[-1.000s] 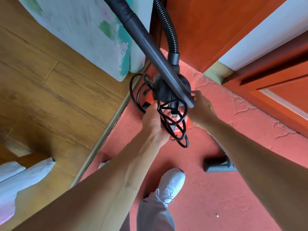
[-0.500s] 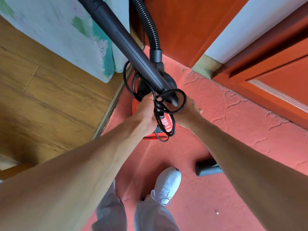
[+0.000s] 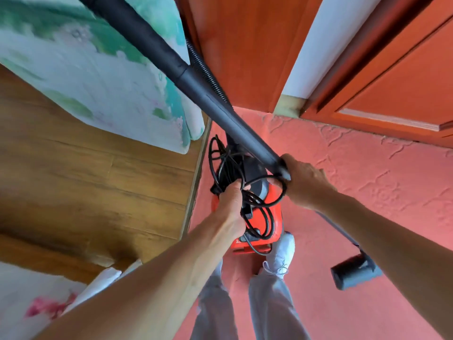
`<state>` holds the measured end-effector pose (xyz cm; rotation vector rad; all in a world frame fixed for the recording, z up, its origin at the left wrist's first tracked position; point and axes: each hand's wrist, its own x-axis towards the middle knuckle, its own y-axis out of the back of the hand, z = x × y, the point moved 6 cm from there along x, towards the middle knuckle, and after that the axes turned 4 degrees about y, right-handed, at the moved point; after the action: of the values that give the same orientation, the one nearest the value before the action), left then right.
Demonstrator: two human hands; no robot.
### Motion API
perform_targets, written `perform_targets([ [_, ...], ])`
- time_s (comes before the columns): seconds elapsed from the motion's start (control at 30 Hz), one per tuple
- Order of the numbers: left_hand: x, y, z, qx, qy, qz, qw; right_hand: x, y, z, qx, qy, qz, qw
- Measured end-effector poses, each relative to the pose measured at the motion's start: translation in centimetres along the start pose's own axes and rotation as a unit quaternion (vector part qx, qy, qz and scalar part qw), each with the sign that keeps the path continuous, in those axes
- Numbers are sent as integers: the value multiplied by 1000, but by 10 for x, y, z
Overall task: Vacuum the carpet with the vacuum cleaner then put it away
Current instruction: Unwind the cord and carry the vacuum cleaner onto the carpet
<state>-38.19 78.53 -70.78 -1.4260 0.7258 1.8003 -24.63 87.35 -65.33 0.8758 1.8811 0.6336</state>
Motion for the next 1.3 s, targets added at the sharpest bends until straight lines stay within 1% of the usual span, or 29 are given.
perform_targets([
  [0.07, -33, 4, -3, 18, 14, 4, 1000, -31, 20, -9, 23, -27, -1, 999],
  [0.17, -87, 7, 2, 51, 13, 8, 999, -75, 51, -23, 55, -67, 9, 996],
  [0.3, -159, 11, 10, 105, 2, -24, 994, -137, 80, -42, 86, -132, 55, 986],
  [0.4, -217, 15, 4, 138, -10, -46, 989, -193, 84, -59, 100, -170, 77, 977],
  [0.57, -301, 34, -26, 195, -35, -67, 978, -285, 86, -81, 110, -178, 122, 970],
  [0.63, -328, 39, -41, 224, -30, -77, 971, -317, 86, -87, 105, -173, 135, 970],
  [0.73, -368, 43, -72, 264, -18, -107, 959, -376, 87, -90, 128, -197, 167, 957],
  [0.87, -404, 52, -119, 329, -36, -110, 937, -458, 73, -74, 178, -257, 196, 929],
  [0.97, -429, 58, -161, 376, -46, -127, 917, -528, 50, -60, 230, -310, 209, 899],
  [1.1, -463, 71, -231, 459, -61, -152, 873, -631, 4, -38, 304, -363, 267, 839],
  [1.2, -491, 80, -289, 514, -64, -173, 838, -707, -33, -29, 341, -384, 302, 803],
  [1.3, -521, 88, -349, 564, -76, -189, 800, -784, -63, -24, 369, -415, 344, 757],
])
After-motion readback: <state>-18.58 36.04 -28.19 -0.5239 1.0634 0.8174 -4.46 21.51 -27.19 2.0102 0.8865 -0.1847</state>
